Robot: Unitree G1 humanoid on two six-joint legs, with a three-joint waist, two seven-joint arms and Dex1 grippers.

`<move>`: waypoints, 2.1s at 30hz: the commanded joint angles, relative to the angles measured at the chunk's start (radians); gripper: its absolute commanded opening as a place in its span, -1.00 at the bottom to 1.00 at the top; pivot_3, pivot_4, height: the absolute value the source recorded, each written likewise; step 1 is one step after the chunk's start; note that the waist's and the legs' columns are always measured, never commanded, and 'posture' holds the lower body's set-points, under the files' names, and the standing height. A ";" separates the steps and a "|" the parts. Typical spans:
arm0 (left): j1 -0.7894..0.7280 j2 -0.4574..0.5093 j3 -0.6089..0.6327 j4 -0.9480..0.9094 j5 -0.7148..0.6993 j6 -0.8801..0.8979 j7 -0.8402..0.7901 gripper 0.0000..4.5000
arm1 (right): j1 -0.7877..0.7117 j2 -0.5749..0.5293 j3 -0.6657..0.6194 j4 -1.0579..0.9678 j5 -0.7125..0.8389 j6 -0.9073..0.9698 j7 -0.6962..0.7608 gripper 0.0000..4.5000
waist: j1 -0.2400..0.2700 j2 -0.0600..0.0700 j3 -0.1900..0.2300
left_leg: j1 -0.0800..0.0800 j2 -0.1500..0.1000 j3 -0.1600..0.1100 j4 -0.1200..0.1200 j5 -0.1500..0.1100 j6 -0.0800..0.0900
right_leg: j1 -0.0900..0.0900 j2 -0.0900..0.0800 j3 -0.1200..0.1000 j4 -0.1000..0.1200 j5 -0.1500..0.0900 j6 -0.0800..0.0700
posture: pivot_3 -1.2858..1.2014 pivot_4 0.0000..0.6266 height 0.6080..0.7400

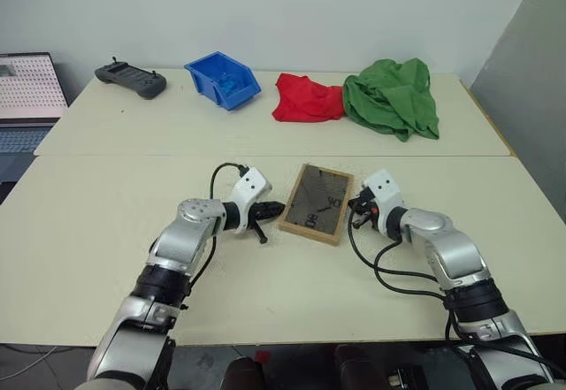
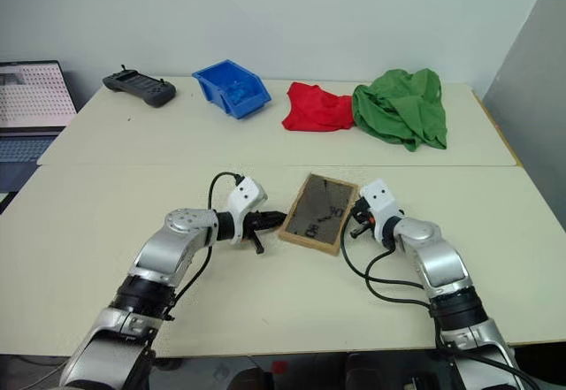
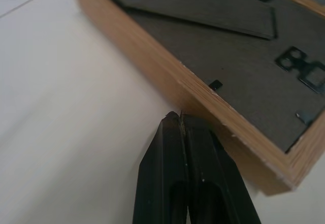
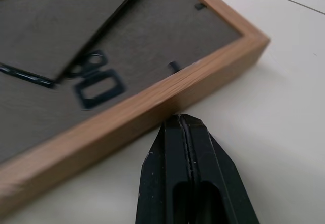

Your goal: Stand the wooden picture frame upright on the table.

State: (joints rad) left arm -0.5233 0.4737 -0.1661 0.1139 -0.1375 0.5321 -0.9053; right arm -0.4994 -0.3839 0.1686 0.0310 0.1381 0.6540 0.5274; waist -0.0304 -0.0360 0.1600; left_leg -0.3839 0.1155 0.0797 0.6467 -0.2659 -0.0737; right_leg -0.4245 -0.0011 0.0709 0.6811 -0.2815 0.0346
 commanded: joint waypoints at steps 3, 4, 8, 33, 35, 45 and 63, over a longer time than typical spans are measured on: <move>0.061 0.025 0.009 -0.249 -0.077 0.147 -0.003 -0.98 | -0.011 -0.008 0.002 -0.073 0.042 -0.011 0.087 -1.00 | 0.001 0.000 0.000 | 0.000 0.000 0.000 0.000 0.000 0.000 | 0.000 0.000 0.000 0.000 0.000 0.000 | 0.03 -0.52 1.00; 0.072 0.031 0.014 -0.283 -0.086 0.171 0.001 -0.98 | -0.002 -0.010 0.002 -0.100 0.060 0.010 0.108 -1.00 | 0.001 0.000 0.000 | 0.000 0.000 0.000 0.000 0.000 0.000 | 0.000 0.000 0.000 0.000 0.000 0.000 | 0.03 -0.52 1.00; 0.121 0.076 0.025 -0.416 -0.136 0.273 -0.007 -0.98 | 0.058 -0.075 0.045 -0.226 0.096 0.069 0.204 -1.00 | 0.001 0.000 0.000 | 0.000 0.000 -0.001 0.000 0.000 0.000 | 0.000 0.000 0.000 0.000 0.000 0.000 | 0.03 -0.52 1.00; 0.177 -0.050 0.578 -0.154 -0.791 1.082 0.152 0.46 | -0.024 -0.109 0.061 0.001 -0.056 -0.210 0.217 -1.00 | -0.002 0.000 0.000 | 0.001 -0.001 -0.007 0.000 0.000 0.001 | 0.003 0.000 -0.004 0.000 0.000 0.000 | 0.03 -0.52 1.00; 0.172 -0.094 0.587 -0.116 -0.784 1.082 0.199 0.64 | 0.001 -0.109 0.071 -0.039 -0.057 -0.192 0.216 -1.00 | -0.001 0.000 0.000 | 0.001 -0.001 -0.007 0.000 0.000 0.001 | 0.003 0.000 -0.004 0.000 0.000 0.000 | 0.03 -0.52 1.00; 0.188 -0.154 0.433 -0.006 -0.696 0.967 0.235 0.99 | 0.055 -0.037 0.133 -0.146 -0.077 -0.131 0.185 -1.00 | -0.001 0.008 -0.010 | 0.003 -0.001 -0.008 0.000 0.000 0.000 | 0.005 0.000 -0.004 0.000 0.000 0.000 | 0.03 -0.52 1.00; 0.121 -0.102 0.416 0.021 -0.810 1.065 0.255 0.99 | 0.126 -0.080 0.179 -0.170 -0.156 -0.104 0.190 -1.00 | 0.001 0.016 -0.029 | 0.009 -0.014 -0.026 -0.001 0.000 0.001 | 0.021 -0.003 -0.002 -0.003 -0.005 0.002 | 0.03 -0.52 1.00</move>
State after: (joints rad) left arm -0.4380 0.3321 0.2627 0.1662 -0.8808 1.5274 -0.6819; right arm -0.3743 -0.4721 0.3010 -0.1164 -0.0204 0.5776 0.6817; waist -0.0298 -0.0198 0.1312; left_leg -0.3755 0.1010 0.0532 0.6456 -0.2663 -0.0726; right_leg -0.4041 -0.0036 0.0691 0.6788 -0.2872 0.0369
